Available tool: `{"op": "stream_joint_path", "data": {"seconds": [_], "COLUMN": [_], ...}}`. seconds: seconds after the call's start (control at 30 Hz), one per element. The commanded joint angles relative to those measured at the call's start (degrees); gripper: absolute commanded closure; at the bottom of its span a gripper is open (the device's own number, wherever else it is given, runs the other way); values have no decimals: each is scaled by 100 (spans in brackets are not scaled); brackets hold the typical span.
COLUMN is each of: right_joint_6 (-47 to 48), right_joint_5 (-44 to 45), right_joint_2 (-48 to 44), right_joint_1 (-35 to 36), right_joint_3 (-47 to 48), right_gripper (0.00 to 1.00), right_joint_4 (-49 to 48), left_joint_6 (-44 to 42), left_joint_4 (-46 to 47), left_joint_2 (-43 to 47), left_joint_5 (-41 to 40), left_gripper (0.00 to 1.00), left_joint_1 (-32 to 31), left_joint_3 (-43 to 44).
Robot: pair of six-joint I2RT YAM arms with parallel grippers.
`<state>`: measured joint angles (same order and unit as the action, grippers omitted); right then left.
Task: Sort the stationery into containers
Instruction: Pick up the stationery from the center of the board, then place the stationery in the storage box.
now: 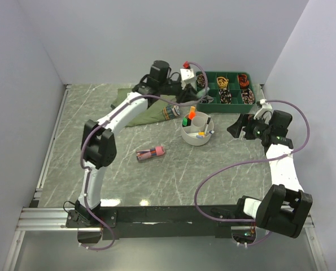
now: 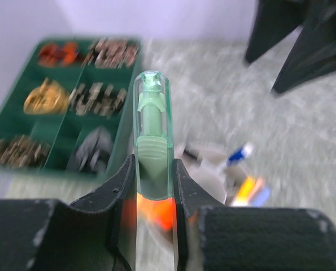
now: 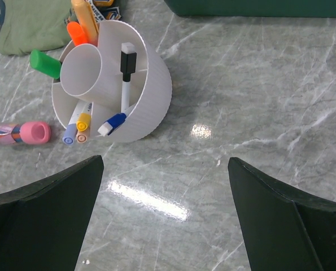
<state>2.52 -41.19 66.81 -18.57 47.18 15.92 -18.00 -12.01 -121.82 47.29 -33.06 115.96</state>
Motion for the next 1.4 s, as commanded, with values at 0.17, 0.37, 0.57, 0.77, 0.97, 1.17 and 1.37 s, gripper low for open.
{"op": "stream_joint_path", "data": {"seconds": [0.17, 0.37, 0.57, 0.77, 0.97, 1.17, 1.37], "right_joint_6": [117, 301, 205, 231, 196, 196, 213], "right_joint_5": [-3, 49, 41, 50, 58, 67, 85], "right_joint_2": [-98, -54, -10, 96, 228, 245, 263], "right_joint_1": [-42, -50, -50, -50, -50, -42, -50], "right_joint_3": [292, 494, 424, 424, 485, 450, 424], "right_gripper": [0, 0, 0, 0, 0, 0, 0], "right_joint_4": [130, 438, 359, 350, 288, 271, 262], "left_joint_6": [1035, 1114, 1009, 895, 833, 701, 631], "left_joint_4": [1922, 2088, 2080, 2027, 1975, 1931, 1851], "left_joint_2": [-1027, -1335, -1546, -1547, -1590, -1555, -1617], "left_joint_5": [545, 562, 562, 554, 536, 536, 527], "left_gripper": [97, 96, 96, 94, 90, 87, 85], "left_joint_1": [-315, -350, -342, -307, -245, -219, -219], "left_joint_3": [567, 603, 586, 392, 313, 137, 102]}}
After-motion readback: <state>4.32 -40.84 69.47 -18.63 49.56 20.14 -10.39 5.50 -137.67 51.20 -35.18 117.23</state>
